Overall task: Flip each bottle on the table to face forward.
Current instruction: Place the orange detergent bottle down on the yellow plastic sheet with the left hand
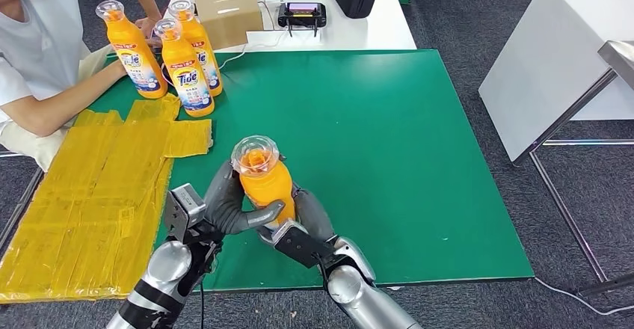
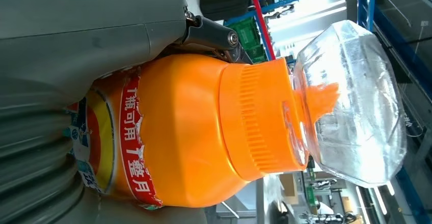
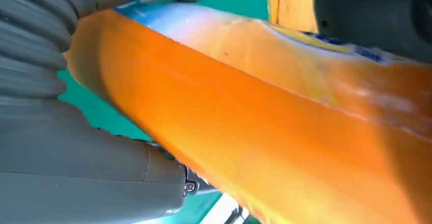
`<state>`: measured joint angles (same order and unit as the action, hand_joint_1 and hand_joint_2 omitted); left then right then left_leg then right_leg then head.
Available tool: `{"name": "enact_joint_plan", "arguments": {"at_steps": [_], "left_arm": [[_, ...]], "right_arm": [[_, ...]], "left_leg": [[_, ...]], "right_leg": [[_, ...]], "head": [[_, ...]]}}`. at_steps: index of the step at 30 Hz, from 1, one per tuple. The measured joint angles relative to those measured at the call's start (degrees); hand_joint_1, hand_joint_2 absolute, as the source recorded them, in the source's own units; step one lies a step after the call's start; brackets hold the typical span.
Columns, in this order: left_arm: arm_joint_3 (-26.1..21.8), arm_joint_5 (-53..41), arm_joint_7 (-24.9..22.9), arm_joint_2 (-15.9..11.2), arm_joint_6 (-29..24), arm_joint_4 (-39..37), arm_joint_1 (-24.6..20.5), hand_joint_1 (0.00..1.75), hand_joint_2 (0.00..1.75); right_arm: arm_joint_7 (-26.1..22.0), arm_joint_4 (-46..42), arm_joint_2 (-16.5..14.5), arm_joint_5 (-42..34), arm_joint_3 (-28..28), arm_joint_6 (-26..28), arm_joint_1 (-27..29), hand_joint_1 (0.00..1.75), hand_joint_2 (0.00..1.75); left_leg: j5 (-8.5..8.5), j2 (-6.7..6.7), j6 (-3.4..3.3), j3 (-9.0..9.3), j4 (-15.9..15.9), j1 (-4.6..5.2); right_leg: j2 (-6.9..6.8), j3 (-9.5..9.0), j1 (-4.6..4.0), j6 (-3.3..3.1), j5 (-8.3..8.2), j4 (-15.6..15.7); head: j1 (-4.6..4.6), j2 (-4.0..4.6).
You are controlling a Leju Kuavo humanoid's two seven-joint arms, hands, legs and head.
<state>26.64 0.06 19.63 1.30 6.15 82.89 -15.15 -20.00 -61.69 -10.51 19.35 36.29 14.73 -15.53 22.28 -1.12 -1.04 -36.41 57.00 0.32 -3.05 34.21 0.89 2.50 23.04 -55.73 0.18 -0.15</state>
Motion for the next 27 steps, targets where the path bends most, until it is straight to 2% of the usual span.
{"name": "enact_joint_plan", "arguments": {"at_steps": [5, 11, 14, 16, 18, 20, 22, 25, 26, 27], "left_arm": [[-0.2, -1.0, -0.2, -0.4, -1.8, 0.0, 0.1, 1.75, 1.75], [-2.6, -12.7, -1.7, -2.0, -14.1, -0.6, 0.4, 1.75, 1.75], [-3.7, -21.0, -4.8, -2.6, -19.9, -2.0, -0.1, 1.75, 1.75], [-4.6, -33.5, -8.9, -3.0, -27.6, -4.9, -1.1, 1.75, 1.75], [-5.6, -50.9, -13.7, -3.6, -36.7, -8.8, -2.6, 1.75, 1.75], [-6.4, -66.2, -17.1, -4.1, -42.8, -12.0, -3.9, 1.75, 1.75], [-6.5, -76.4, -21.5, -5.0, -44.8, -14.3, -5.0, 1.75, 1.75], [-1.7, -87.6, -37.6, -8.5, -45.6, -18.9, -8.4, 1.75, 1.75], [0.2, -88.9, -41.9, -9.7, -45.7, -20.8, -9.6, 1.75, 1.75], [1.5, -89.3, -44.1, -10.6, -45.7, -22.7, -10.6, 1.75, 1.75]], "right_arm": [[-0.3, -2.7, 0.4, -1.7, -1.4, 1.2, 1.3, 0.00, 1.75], [-0.5, -11.9, 2.3, -6.7, -5.4, 0.3, 5.3, 0.00, 1.75], [-0.4, -15.8, 3.0, -6.7, -6.7, 0.1, 6.8, 0.00, 1.75], [-0.5, -18.9, 3.5, -6.8, -7.5, -0.3, 8.2, 0.00, 1.75], [-0.7, -22.1, 4.1, -6.9, -8.3, -0.9, 9.3, 0.00, 1.75], [-1.0, -24.5, 4.6, -6.8, -8.9, -1.2, 10.0, 0.00, 1.75], [-1.4, -26.2, 5.0, -5.7, -9.3, -0.9, 10.3, 0.00, 1.75], [-2.2, -28.4, 5.5, -4.0, -9.5, 0.1, 10.5, 0.00, 1.75], [-2.4, -29.1, 5.7, -3.9, -9.5, 0.2, 10.5, 0.00, 1.75], [-2.5, -29.7, 5.8, -3.9, -9.6, 0.3, 10.5, 0.00, 1.75]], "left_leg": [[0.00, 0.00, 0.00, -0.01, 0.0, 0.00], [0.00, 0.00, 0.00, -0.01, 0.0, 0.00], [0.00, 0.00, 0.00, -0.01, 0.0, 0.00], [0.00, 0.00, 0.00, -0.01, 0.0, 0.00], [0.00, 0.00, 0.00, -0.01, 0.0, 0.00], [0.00, 0.00, 0.00, -0.01, 0.0, 0.00], [-0.01, 0.00, 0.00, -0.01, 0.0, 0.00], [0.00, -0.06, 0.00, -0.02, 0.0, 0.00], [-0.01, -0.09, 0.01, -0.01, 0.0, 0.00], [-0.01, -0.11, 0.01, 0.00, 0.0, 0.00]], "right_leg": [[0.00, 0.00, 0.00, 0.00, 0.00, 0.0], [0.01, 0.02, 0.00, 0.00, 0.00, 0.0], [0.00, 0.02, 0.00, 0.00, 0.00, 0.0], [0.01, 0.03, 0.00, 0.00, 0.00, 0.0], [0.01, 0.03, -0.01, -0.01, -0.01, 0.0], [0.00, 0.02, -0.01, -0.01, -0.01, 0.0], [0.01, 0.03, -0.01, -0.01, -0.01, 0.0], [0.06, 0.06, 0.00, -0.01, -0.03, 0.0], [0.07, 0.06, -0.01, -0.01, -0.04, 0.0], [0.08, 0.06, -0.01, -0.01, -0.04, 0.0]], "head": [[0.01, 0.00], [0.00, 0.00], [0.01, 0.00], [0.02, 0.00], [0.00, 0.00], [0.00, 0.00], [0.03, 0.00], [0.04, 0.00], [0.02, 0.00], [-0.01, 0.00]]}}
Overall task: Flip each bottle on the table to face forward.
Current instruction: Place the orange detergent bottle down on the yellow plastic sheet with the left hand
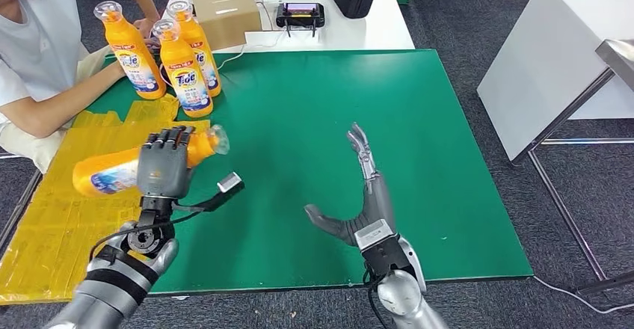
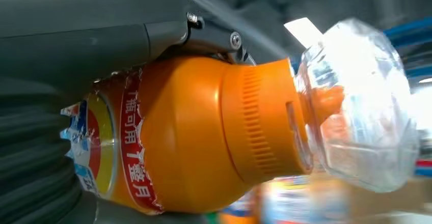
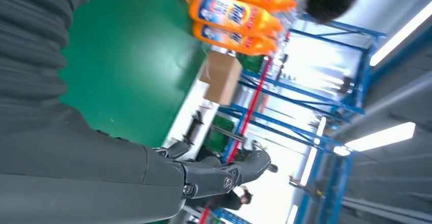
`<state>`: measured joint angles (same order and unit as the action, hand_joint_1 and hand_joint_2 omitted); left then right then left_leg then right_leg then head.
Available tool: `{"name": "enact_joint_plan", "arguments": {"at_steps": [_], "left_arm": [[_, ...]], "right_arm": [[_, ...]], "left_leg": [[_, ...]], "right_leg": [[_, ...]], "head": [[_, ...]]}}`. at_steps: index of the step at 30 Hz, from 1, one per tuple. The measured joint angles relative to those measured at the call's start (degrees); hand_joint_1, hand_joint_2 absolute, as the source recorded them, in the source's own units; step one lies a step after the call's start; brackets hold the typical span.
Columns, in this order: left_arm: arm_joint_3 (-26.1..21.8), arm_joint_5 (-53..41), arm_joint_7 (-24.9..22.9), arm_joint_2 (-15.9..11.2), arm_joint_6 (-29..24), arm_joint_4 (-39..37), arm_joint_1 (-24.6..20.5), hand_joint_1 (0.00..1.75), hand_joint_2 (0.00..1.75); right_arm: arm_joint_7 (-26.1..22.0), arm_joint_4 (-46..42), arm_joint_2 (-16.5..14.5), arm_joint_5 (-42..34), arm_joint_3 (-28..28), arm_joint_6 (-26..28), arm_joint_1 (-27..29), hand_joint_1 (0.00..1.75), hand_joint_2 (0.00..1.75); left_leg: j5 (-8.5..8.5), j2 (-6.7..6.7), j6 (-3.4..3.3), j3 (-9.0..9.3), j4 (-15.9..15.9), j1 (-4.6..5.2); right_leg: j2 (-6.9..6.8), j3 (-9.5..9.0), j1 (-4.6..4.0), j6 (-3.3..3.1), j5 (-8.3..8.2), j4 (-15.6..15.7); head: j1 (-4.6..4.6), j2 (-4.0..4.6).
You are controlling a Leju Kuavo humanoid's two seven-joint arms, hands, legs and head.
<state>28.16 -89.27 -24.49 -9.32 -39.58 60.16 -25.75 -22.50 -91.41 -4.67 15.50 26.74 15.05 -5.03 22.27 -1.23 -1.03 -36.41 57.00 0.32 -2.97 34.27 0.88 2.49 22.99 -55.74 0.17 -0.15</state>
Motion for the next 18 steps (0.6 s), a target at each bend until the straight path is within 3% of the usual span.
{"name": "enact_joint_plan", "arguments": {"at_steps": [7, 11, 14, 16, 17, 18], "left_arm": [[4.2, -0.6, 1.7, -2.7, 0.6, -7.6, -2.9, 1.75, 1.75], [10.0, -0.6, -0.1, -3.8, 4.6, -14.0, -6.5, 1.75, 1.75], [14.1, 0.0, 1.1, -4.0, 5.5, -20.3, -8.5, 1.70, 1.75], [14.9, 1.2, 3.4, -3.8, 5.3, -24.2, -9.3, 1.51, 1.75], [15.0, 1.7, 4.5, -3.7, 4.9, -25.8, -9.6, 1.27, 1.75], [14.9, 2.0, 5.3, -3.5, 4.3, -27.3, -9.8, 0.89, 1.75]], "right_arm": [[-0.2, -2.3, 0.6, 0.2, 0.0, 0.1, 0.0, 0.00, 1.75], [0.1, -2.7, 0.9, 1.2, 0.0, 0.1, -0.4, 0.00, 1.75], [0.5, -2.7, 1.2, 1.5, 0.1, -0.2, -0.9, 0.00, 1.75], [0.6, -2.7, 1.4, 1.8, 0.2, -0.6, -1.1, 0.00, 1.75], [0.6, -2.7, 1.5, 1.9, 0.3, -0.8, -1.2, 0.00, 1.75], [0.6, -2.7, 1.7, 2.1, 0.5, -0.9, -1.3, 0.00, 1.75]], "left_leg": [[-0.04, 0.06, 0.04, -0.03, 0.0, -0.02], [-0.03, 0.07, 0.04, -0.03, 0.0, 0.00], [-0.04, 0.07, 0.04, -0.03, 0.0, -0.01], [-0.04, 0.06, 0.04, -0.03, 0.0, -0.02], [-0.04, 0.05, 0.04, -0.02, 0.0, -0.02], [-0.04, 0.06, 0.04, -0.03, 0.0, -0.02]], "right_leg": [[-0.04, 0.00, 0.00, -0.01, 0.02, 0.0], [-0.04, -0.02, 0.01, -0.01, 0.02, 0.0], [-0.02, -0.01, -0.01, -0.01, 0.01, 0.0], [-0.01, -0.01, -0.02, -0.01, 0.01, 0.0], [-0.01, 0.00, -0.02, -0.01, 0.01, 0.0], [-0.02, -0.01, -0.02, -0.01, 0.01, 0.0]], "head": [[0.04, 0.00], [0.03, 0.00], [0.03, 0.00], [0.04, 0.00], [0.03, 0.00], [0.03, 0.00]]}}
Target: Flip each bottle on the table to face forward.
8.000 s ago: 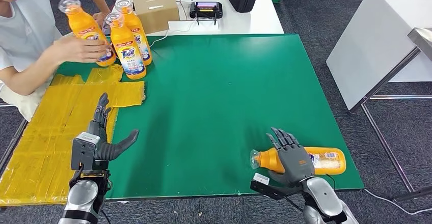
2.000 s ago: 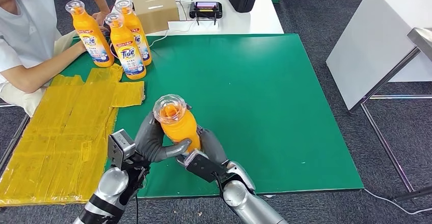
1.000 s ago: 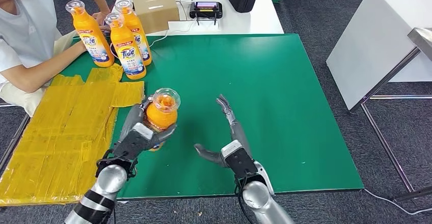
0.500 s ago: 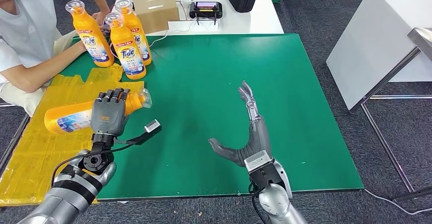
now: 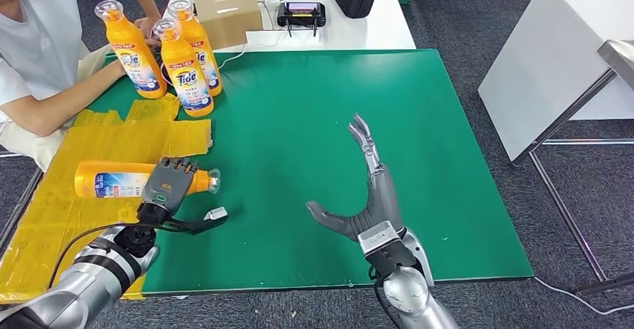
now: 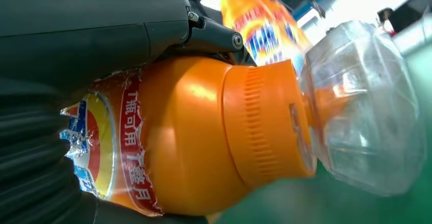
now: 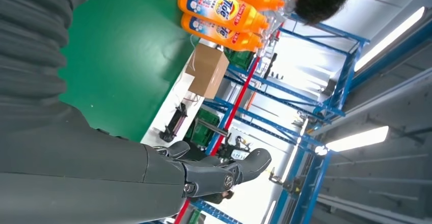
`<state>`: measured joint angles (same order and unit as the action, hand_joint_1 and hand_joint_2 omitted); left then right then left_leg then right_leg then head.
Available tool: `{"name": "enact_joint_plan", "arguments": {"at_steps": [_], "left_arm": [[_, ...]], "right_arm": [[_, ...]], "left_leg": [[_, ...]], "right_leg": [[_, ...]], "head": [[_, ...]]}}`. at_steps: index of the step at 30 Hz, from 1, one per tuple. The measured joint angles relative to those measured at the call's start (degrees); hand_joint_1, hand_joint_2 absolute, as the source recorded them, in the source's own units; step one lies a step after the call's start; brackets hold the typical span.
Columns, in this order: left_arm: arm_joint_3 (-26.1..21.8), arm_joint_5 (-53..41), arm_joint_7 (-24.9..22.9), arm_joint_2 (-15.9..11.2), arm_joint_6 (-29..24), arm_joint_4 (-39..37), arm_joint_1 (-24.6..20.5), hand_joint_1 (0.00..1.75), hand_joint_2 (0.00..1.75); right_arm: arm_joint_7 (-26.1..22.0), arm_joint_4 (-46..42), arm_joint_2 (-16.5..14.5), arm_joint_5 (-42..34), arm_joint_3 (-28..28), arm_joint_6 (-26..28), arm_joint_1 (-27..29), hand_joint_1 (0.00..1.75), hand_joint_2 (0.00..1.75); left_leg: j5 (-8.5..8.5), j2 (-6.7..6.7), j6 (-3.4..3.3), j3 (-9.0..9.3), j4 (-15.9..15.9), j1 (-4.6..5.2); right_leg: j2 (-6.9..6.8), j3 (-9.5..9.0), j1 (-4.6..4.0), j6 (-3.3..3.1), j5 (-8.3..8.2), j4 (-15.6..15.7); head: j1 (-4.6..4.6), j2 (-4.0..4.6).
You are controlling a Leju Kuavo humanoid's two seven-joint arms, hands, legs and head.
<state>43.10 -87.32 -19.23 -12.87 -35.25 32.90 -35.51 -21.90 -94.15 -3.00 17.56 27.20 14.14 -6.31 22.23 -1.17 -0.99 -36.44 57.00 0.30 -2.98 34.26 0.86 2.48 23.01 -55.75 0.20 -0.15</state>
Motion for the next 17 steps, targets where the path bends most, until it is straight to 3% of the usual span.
{"name": "enact_joint_plan", "arguments": {"at_steps": [2, 3, 12, 17], "left_arm": [[-0.4, 0.2, 1.3, 0.5, -1.4, -2.4, -0.2, 0.21, 1.75], [-0.8, 0.5, 1.9, 0.8, -2.0, -3.5, -0.2, 0.01, 1.75], [-8.8, 7.6, 8.4, 3.5, -1.4, -8.8, -0.6, 0.00, 1.75], [-12.8, 7.6, 10.3, 4.4, -4.1, -9.6, -0.1, 0.00, 1.75]], "right_arm": [[0.1, 0.0, 0.3, 0.2, 0.3, -0.2, -0.2, 0.00, 1.75], [0.1, 0.0, 0.5, 0.2, 0.5, -0.2, -0.3, 0.00, 1.75], [0.4, 0.3, 1.3, 0.5, 1.1, -0.2, -0.6, 0.00, 1.75], [1.0, 0.9, 1.7, 1.1, 1.5, -0.6, -0.9, 0.00, 1.75]], "left_leg": [[0.00, 0.01, 0.00, 0.00, 0.0, 0.00], [0.00, 0.01, 0.00, 0.00, 0.0, 0.00], [0.02, 0.07, 0.01, 0.12, 0.0, 0.01], [0.01, 0.06, 0.01, 0.20, 0.0, 0.00]], "right_leg": [[-0.02, -0.02, 0.00, 0.00, 0.01, 0.0], [-0.03, -0.02, 0.01, 0.00, 0.01, 0.0], [-0.03, -0.19, 0.01, -0.01, 0.02, 0.0], [-0.03, -0.25, 0.00, -0.01, 0.01, 0.0]], "head": [[0.01, 0.00], [0.01, 0.00], [-0.01, 0.00], [0.00, 0.00]]}}
